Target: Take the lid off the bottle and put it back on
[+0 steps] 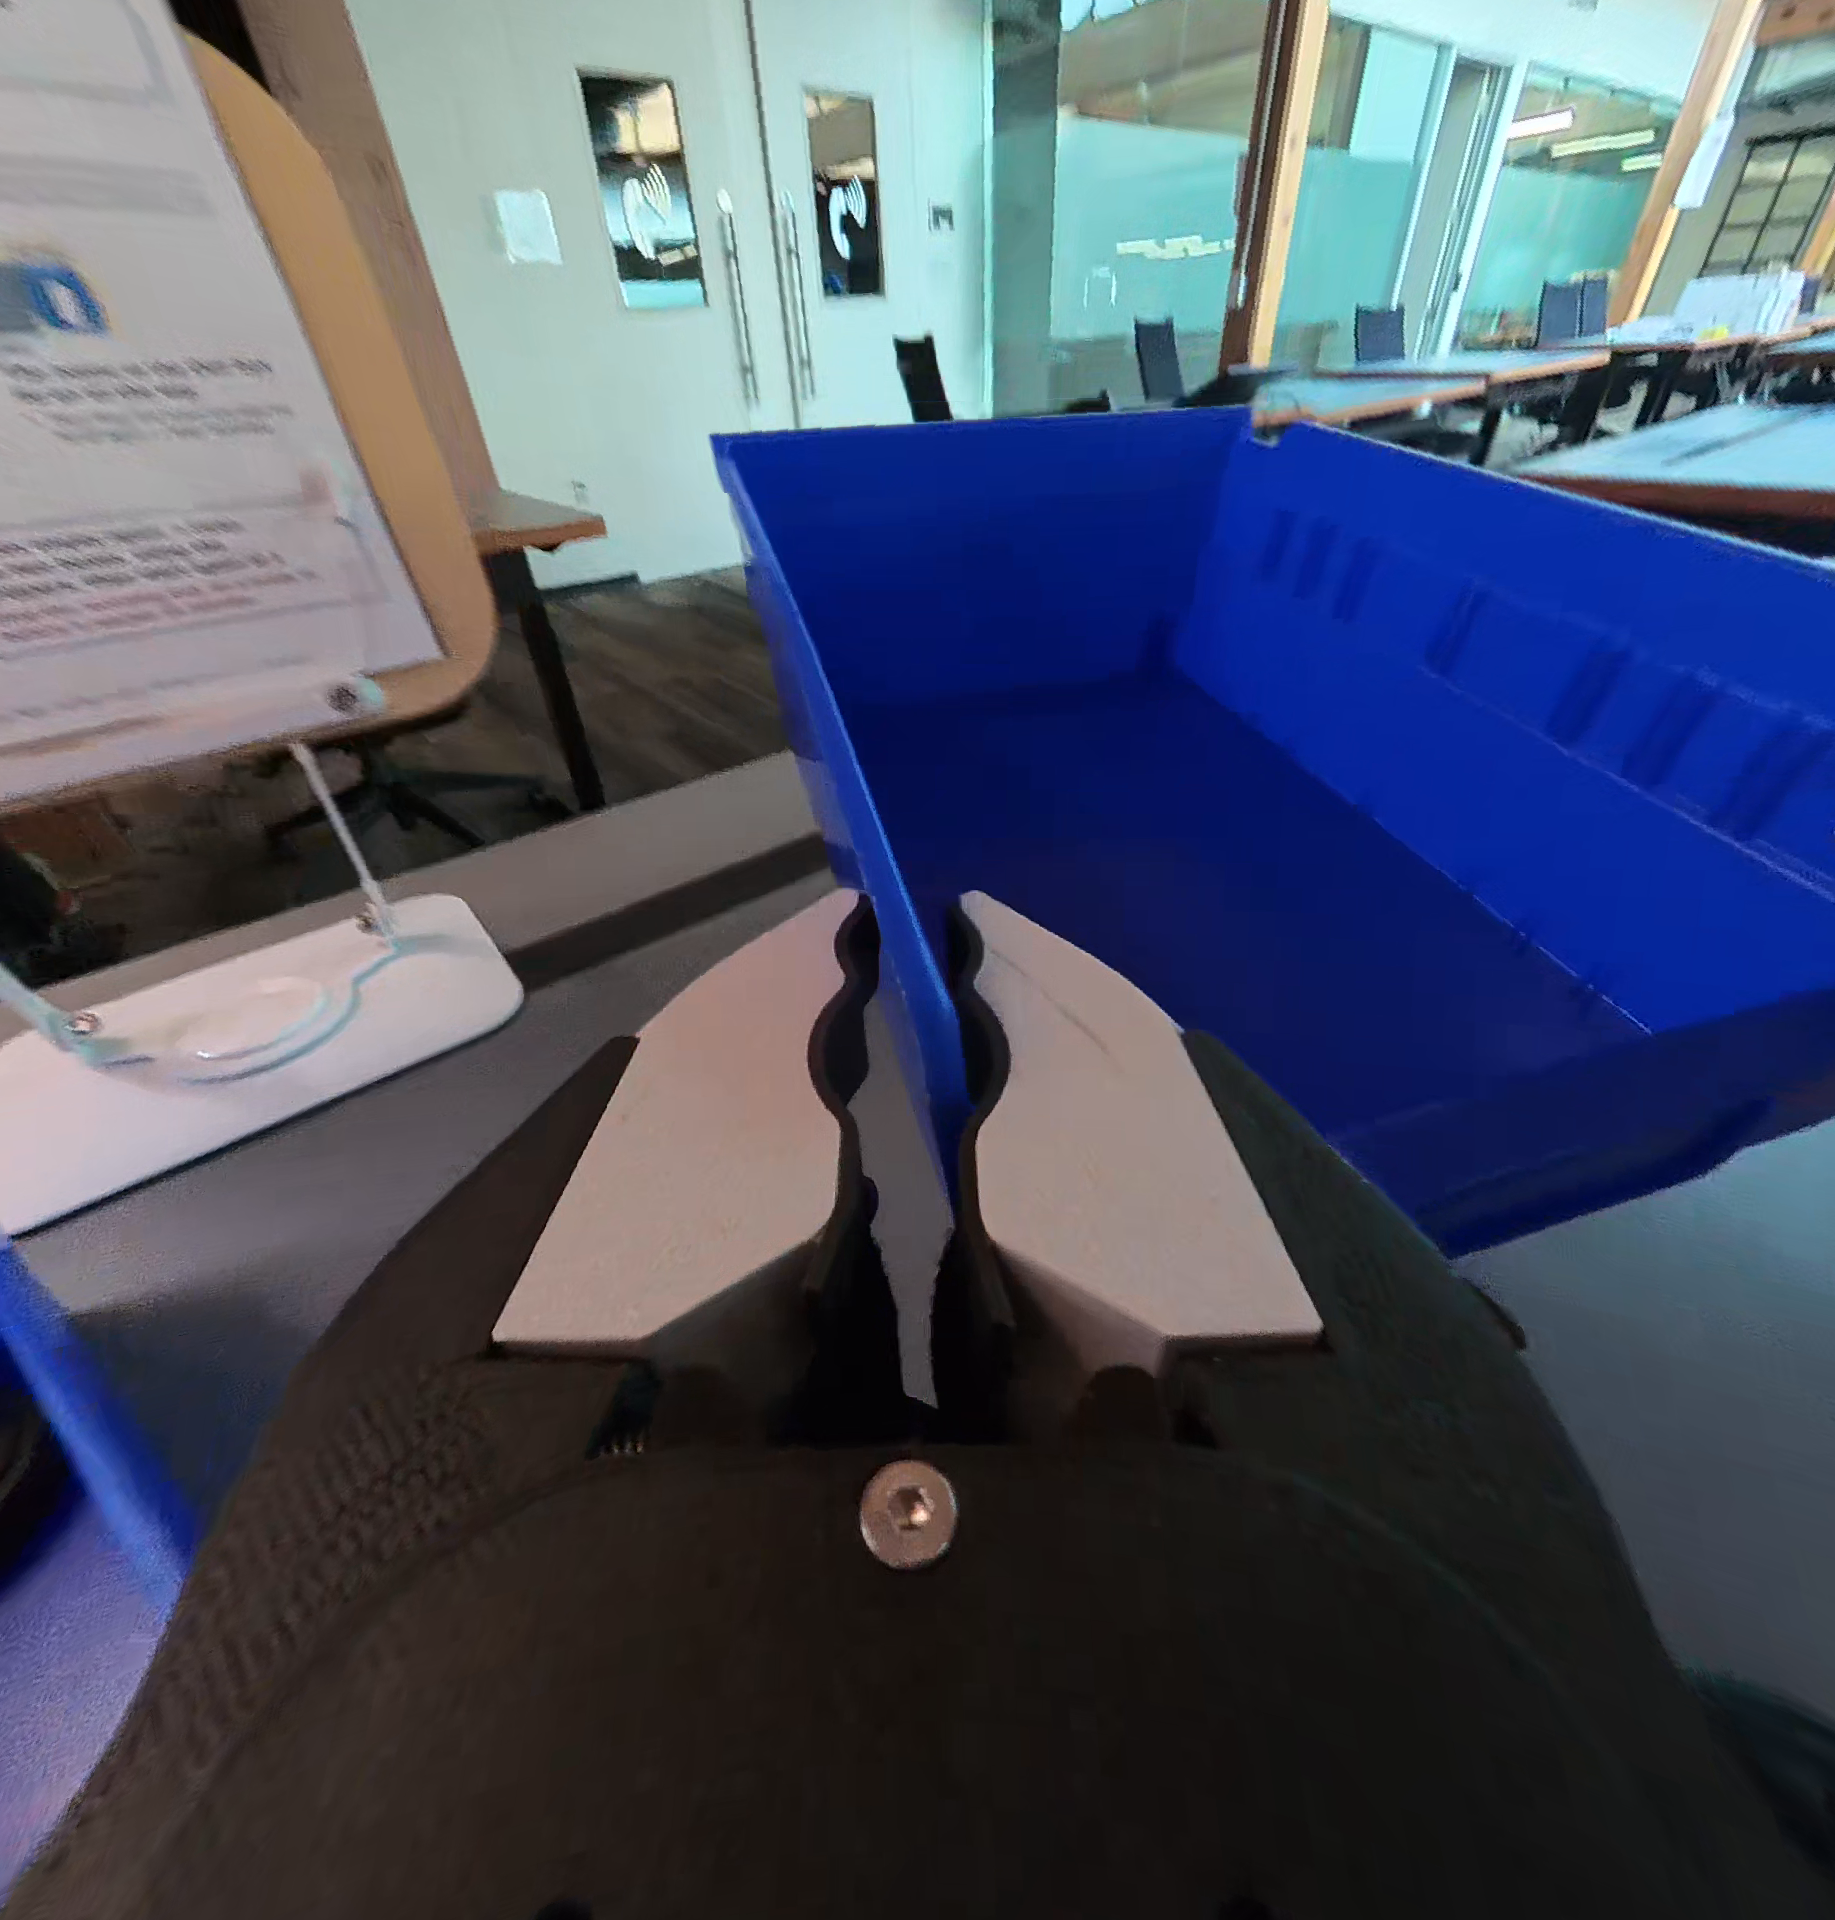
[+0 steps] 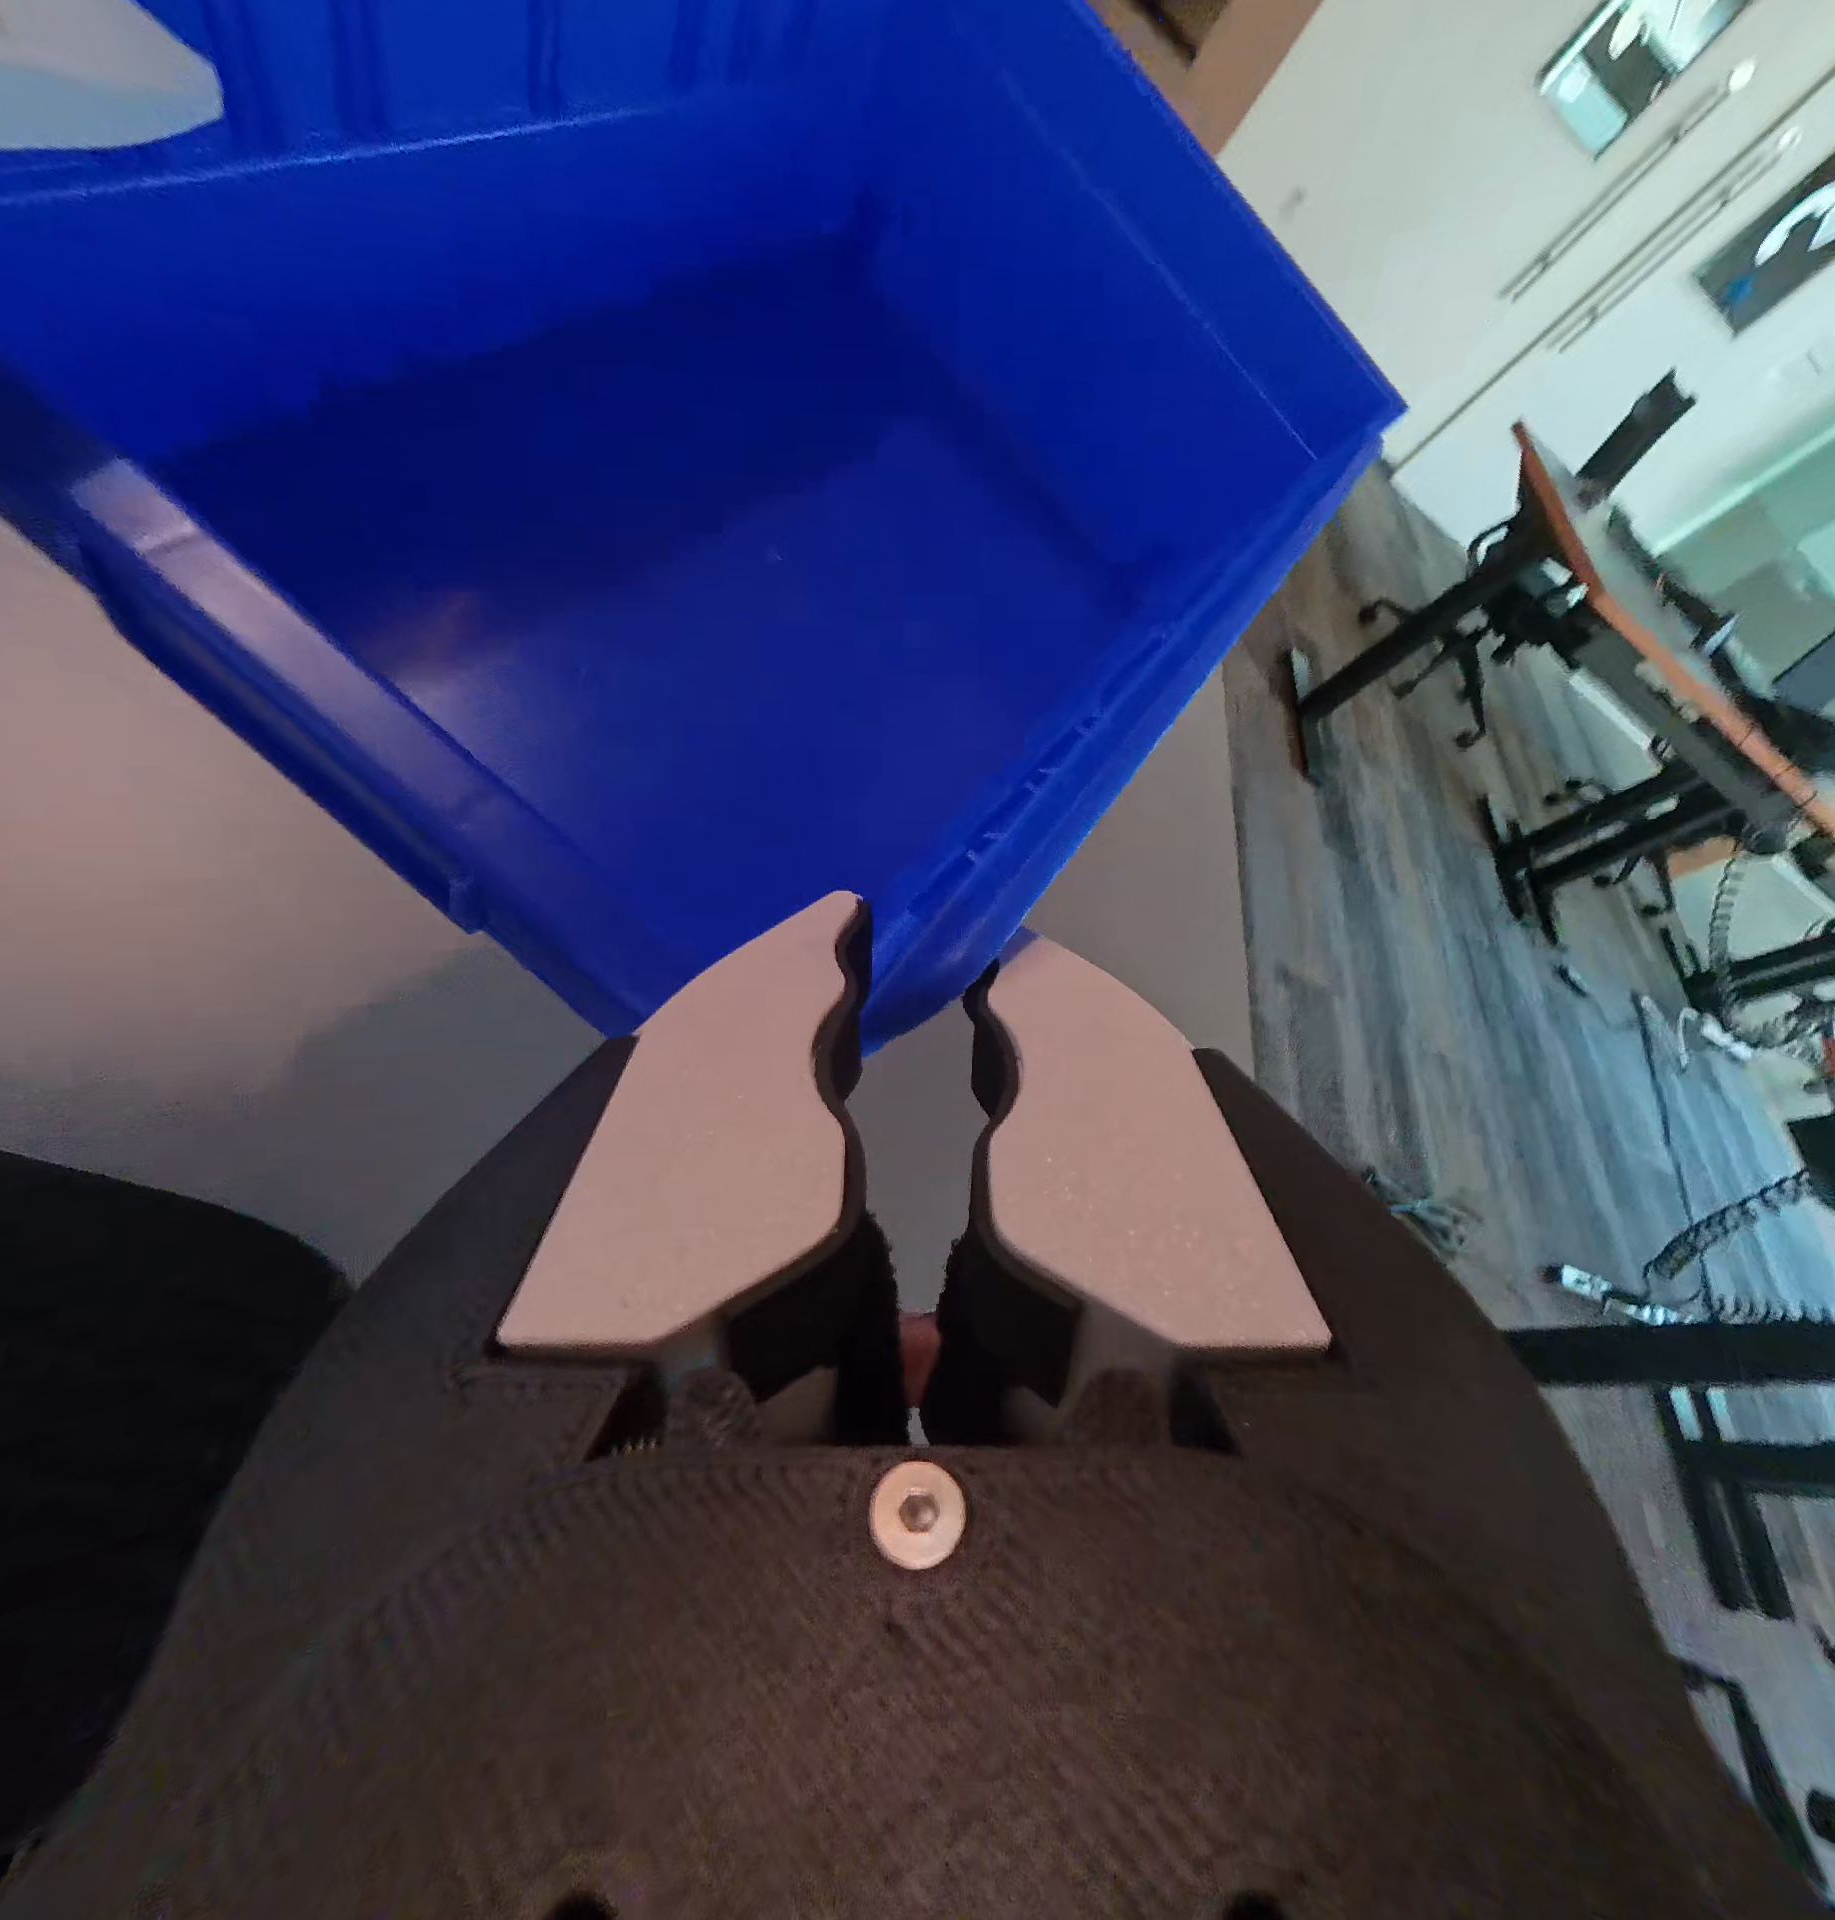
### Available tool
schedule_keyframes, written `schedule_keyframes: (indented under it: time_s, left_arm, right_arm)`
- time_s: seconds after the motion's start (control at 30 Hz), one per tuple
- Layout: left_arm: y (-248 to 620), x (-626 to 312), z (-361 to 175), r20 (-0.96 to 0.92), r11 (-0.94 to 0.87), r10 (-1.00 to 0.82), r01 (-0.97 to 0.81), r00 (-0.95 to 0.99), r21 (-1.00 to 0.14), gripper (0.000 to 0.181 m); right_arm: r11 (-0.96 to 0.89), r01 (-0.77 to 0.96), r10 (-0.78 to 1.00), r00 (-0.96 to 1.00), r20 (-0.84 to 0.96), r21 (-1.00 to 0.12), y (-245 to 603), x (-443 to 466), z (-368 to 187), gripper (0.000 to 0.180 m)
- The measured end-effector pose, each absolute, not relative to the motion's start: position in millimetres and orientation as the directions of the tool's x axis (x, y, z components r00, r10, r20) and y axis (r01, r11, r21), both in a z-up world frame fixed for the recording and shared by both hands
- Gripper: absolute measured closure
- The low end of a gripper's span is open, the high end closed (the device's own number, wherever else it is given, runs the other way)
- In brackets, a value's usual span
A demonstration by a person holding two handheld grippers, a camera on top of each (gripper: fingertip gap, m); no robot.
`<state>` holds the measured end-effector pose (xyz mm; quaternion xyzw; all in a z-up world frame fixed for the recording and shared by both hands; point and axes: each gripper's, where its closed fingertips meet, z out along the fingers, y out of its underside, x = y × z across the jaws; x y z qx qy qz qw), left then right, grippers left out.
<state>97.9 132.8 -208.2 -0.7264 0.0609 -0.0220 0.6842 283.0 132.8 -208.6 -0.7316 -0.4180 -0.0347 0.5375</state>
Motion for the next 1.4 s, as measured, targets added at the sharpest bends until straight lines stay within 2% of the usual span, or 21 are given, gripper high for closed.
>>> schedule_keyframes:
  time_s: [0.27, 0.77, 0.93, 1.03, 1.23, 1.4]
  left_arm:
    - [159, 139, -278, 0.014, -0.240, -0.173, -0.029, 0.985, -0.970, 0.163]
    - [144, 182, -316, -0.044, -0.247, -0.368, -0.144, 0.929, -0.958, 0.136]
    - [136, 182, -299, -0.014, -0.220, -0.421, -0.117, 0.907, -0.968, 0.108]
    - [131, 177, -281, -0.058, -0.166, -0.427, -0.141, 0.902, -0.976, 0.108]
    - [117, 172, -255, -0.133, -0.082, -0.449, -0.189, 0.884, -0.979, 0.108]
    - [81, 161, -232, -0.245, -0.018, -0.500, -0.293, 0.830, -0.956, 0.108]
  right_arm:
    - [-0.209, 0.655, 0.599, 0.673, 0.435, -0.726, 171, 322, -271, 0.166]
    - [-0.273, 0.593, 0.617, 0.712, 0.335, -0.757, 195, 355, -311, 0.167]
    - [-0.265, 0.519, 0.589, 0.754, 0.290, -0.812, 198, 361, -304, 0.152]
    - [-0.238, 0.460, 0.575, 0.777, 0.258, -0.856, 196, 363, -284, 0.147]
    - [-0.195, 0.471, 0.590, 0.757, 0.281, -0.860, 183, 354, -263, 0.137]
    - [-0.116, 0.529, 0.699, 0.645, 0.309, -0.841, 161, 322, -251, 0.124]
